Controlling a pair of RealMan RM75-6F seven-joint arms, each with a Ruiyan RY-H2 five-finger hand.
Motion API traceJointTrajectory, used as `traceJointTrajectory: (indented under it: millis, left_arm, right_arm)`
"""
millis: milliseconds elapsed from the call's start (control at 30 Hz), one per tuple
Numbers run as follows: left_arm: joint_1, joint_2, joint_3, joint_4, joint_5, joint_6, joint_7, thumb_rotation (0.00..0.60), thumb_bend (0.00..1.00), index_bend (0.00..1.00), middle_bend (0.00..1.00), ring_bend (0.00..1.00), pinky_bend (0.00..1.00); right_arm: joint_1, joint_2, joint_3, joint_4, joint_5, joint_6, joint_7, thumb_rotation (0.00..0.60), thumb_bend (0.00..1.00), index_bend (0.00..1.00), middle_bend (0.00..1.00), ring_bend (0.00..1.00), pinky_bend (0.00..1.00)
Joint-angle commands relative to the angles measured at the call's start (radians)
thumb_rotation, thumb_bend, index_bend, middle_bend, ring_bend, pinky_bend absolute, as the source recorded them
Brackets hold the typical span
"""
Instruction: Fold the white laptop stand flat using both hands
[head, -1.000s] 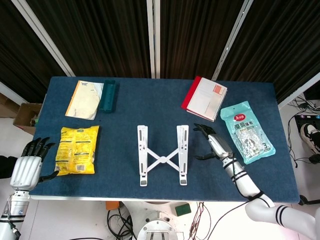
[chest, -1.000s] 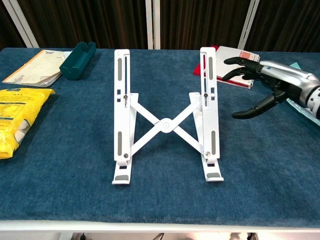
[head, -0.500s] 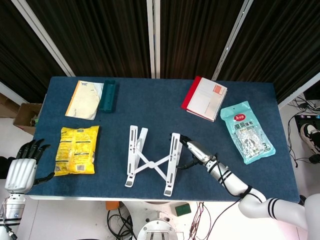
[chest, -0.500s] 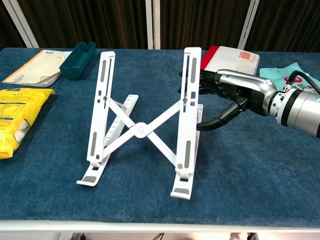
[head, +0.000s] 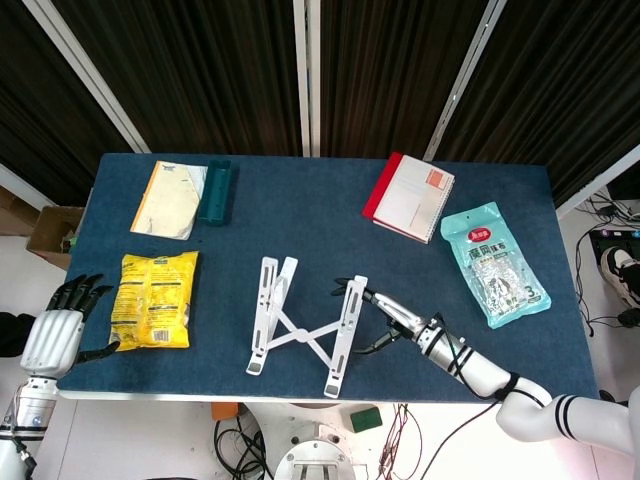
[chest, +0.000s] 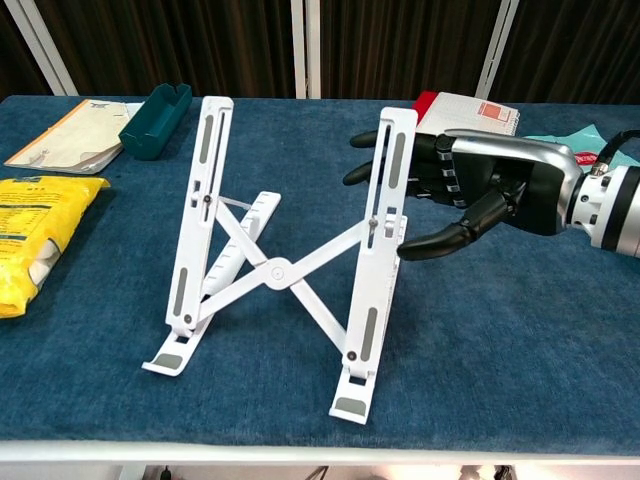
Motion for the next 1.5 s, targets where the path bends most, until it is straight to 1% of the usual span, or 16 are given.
traceJointTrajectory:
  millis: [33, 100, 200, 300, 500, 767, 933, 1033, 1167, 1333, 1433, 1500]
  left_arm:
    - [-0.072, 0.023, -0.019, 0.004, 0.012, -0.092, -0.154, 0.600, 0.00, 0.20, 0.11, 0.06, 0.14]
    - [-0.107, 0.033, -0.024, 0.000, 0.023, -0.138, -0.273, 0.600, 0.00, 0.19, 0.11, 0.06, 0.14]
    - [-0.174, 0.040, -0.025, 0.015, 0.074, -0.203, -0.485, 0.600, 0.00, 0.15, 0.10, 0.06, 0.14]
    - [-0.228, 0.031, -0.009, 0.039, 0.138, -0.237, -0.630, 0.600, 0.00, 0.13, 0.09, 0.06, 0.15]
    - [-0.309, -0.017, 0.028, 0.094, 0.236, -0.259, -0.799, 0.600, 0.00, 0.12, 0.08, 0.06, 0.16]
    - [-0.375, -0.082, 0.073, 0.158, 0.277, -0.283, -0.845, 0.600, 0.00, 0.13, 0.08, 0.06, 0.16]
    - [-0.388, -0.099, 0.093, 0.169, 0.280, -0.271, -0.845, 0.600, 0.00, 0.13, 0.08, 0.06, 0.16]
    - [-0.388, -0.106, 0.095, 0.178, 0.265, -0.262, -0.820, 0.600, 0.00, 0.13, 0.08, 0.06, 0.18]
    - [-0.380, -0.100, 0.101, 0.168, 0.251, -0.240, -0.780, 0.600, 0.00, 0.13, 0.08, 0.06, 0.18]
    - [-0.373, -0.099, 0.113, 0.154, 0.247, -0.211, -0.778, 0.600, 0.00, 0.14, 0.08, 0.06, 0.18]
    - [-0.373, -0.117, 0.118, 0.159, 0.265, -0.177, -0.794, 0.600, 0.00, 0.17, 0.10, 0.06, 0.18]
    - [-0.368, -0.142, 0.107, 0.172, 0.268, -0.139, -0.791, 0.600, 0.00, 0.18, 0.11, 0.06, 0.18]
  right_arm:
    - [0.024, -0.010, -0.002, -0.029, -0.024, 0.037, 0.051, 0.600, 0.00, 0.02, 0.15, 0.01, 0.02]
    - [0.030, -0.012, -0.005, -0.045, -0.032, 0.052, 0.073, 0.600, 0.00, 0.02, 0.15, 0.01, 0.02]
    - [0.037, -0.009, -0.015, -0.079, -0.051, 0.082, 0.113, 0.600, 0.00, 0.02, 0.15, 0.01, 0.02]
    - [0.043, -0.001, -0.030, -0.107, -0.077, 0.107, 0.115, 0.600, 0.00, 0.02, 0.15, 0.01, 0.02]
    - [0.056, 0.022, -0.068, -0.166, -0.120, 0.128, 0.098, 0.600, 0.00, 0.02, 0.15, 0.01, 0.02]
    - [0.054, 0.050, -0.136, -0.211, -0.158, 0.153, 0.062, 0.600, 0.00, 0.02, 0.15, 0.01, 0.02]
    - [0.050, 0.062, -0.172, -0.219, -0.183, 0.175, 0.046, 0.600, 0.00, 0.02, 0.16, 0.01, 0.02]
    - [0.043, 0.063, -0.186, -0.220, -0.184, 0.190, 0.040, 0.600, 0.00, 0.02, 0.16, 0.01, 0.02]
    - [0.046, 0.061, -0.208, -0.225, -0.205, 0.205, 0.046, 0.600, 0.00, 0.02, 0.16, 0.01, 0.02]
    - [0.052, 0.057, -0.224, -0.221, -0.212, 0.210, 0.051, 0.600, 0.00, 0.02, 0.16, 0.01, 0.02]
    - [0.050, 0.058, -0.229, -0.215, -0.211, 0.224, 0.048, 0.600, 0.00, 0.02, 0.16, 0.01, 0.02]
    - [0.049, 0.060, -0.232, -0.213, -0.207, 0.228, 0.044, 0.600, 0.00, 0.02, 0.16, 0.01, 0.02]
